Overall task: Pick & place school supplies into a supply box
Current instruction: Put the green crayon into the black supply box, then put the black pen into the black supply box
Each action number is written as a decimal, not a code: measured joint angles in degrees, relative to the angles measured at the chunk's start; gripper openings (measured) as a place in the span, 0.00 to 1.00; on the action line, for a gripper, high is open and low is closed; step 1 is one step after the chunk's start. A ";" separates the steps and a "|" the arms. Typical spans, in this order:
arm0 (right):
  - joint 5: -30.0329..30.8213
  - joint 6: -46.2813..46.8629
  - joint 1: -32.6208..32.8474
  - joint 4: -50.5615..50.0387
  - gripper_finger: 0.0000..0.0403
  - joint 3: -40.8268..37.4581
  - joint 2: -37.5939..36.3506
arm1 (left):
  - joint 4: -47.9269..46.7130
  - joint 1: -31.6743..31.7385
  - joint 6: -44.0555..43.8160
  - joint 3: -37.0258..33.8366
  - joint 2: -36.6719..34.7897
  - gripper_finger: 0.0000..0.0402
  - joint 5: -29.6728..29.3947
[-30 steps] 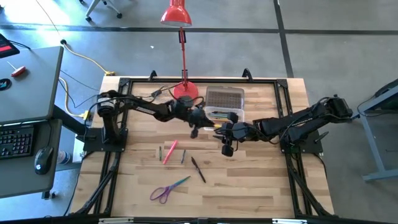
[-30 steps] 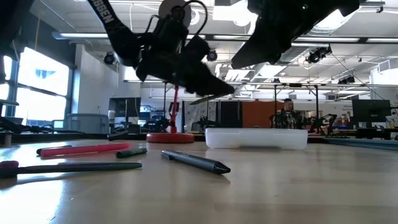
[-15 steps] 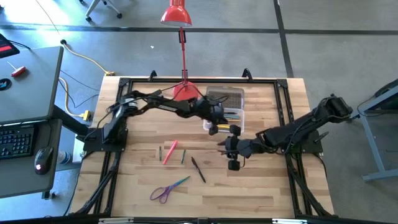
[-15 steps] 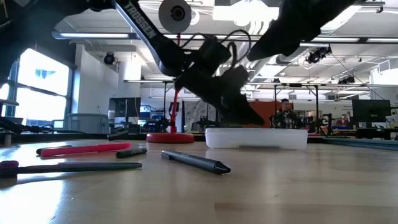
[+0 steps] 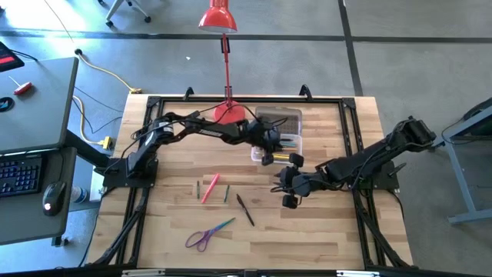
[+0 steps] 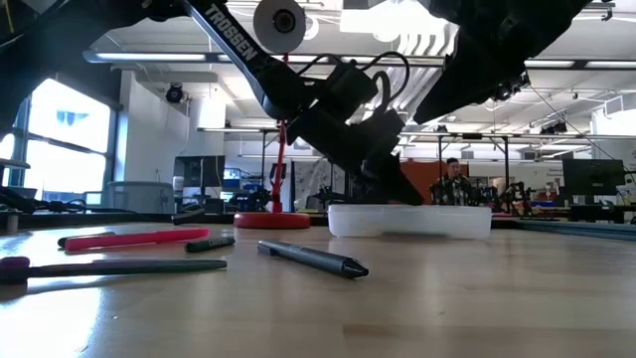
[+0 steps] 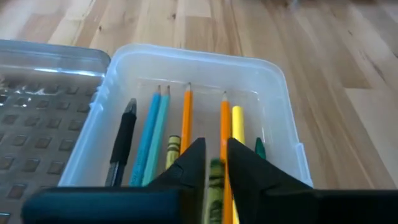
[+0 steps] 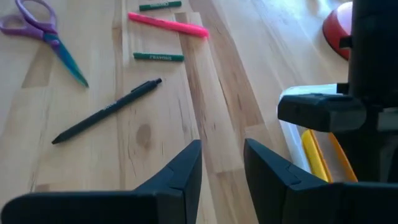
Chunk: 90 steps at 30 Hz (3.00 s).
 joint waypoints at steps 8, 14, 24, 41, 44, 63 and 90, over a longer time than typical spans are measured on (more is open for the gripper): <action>-0.48 2.50 0.01 0.07 0.24 0.00 -0.02 | -3.20 0.00 -0.15 -0.13 -1.50 0.42 0.06; -2.55 3.46 0.82 1.29 0.24 0.00 1.34 | -11.06 0.44 2.38 -0.01 -10.07 0.41 0.47; -3.16 -6.25 1.90 26.41 0.24 0.00 17.18 | -34.46 3.20 2.43 -0.02 -34.05 0.35 0.86; 1.80 4.85 1.60 15.54 0.24 21.79 37.61 | -48.22 3.01 -5.88 -0.03 -50.90 0.35 -18.04; 3.71 9.62 1.71 9.86 0.25 24.01 38.59 | -49.17 3.02 -5.95 -0.10 -50.63 0.35 -18.18; -2.91 9.09 1.70 14.58 0.25 22.34 39.43 | -50.57 2.99 -5.86 -0.10 -50.29 0.35 -18.10; -2.75 -3.27 1.03 8.97 0.02 22.56 43.27 | -52.87 2.99 -5.51 -0.10 -50.29 0.35 -21.11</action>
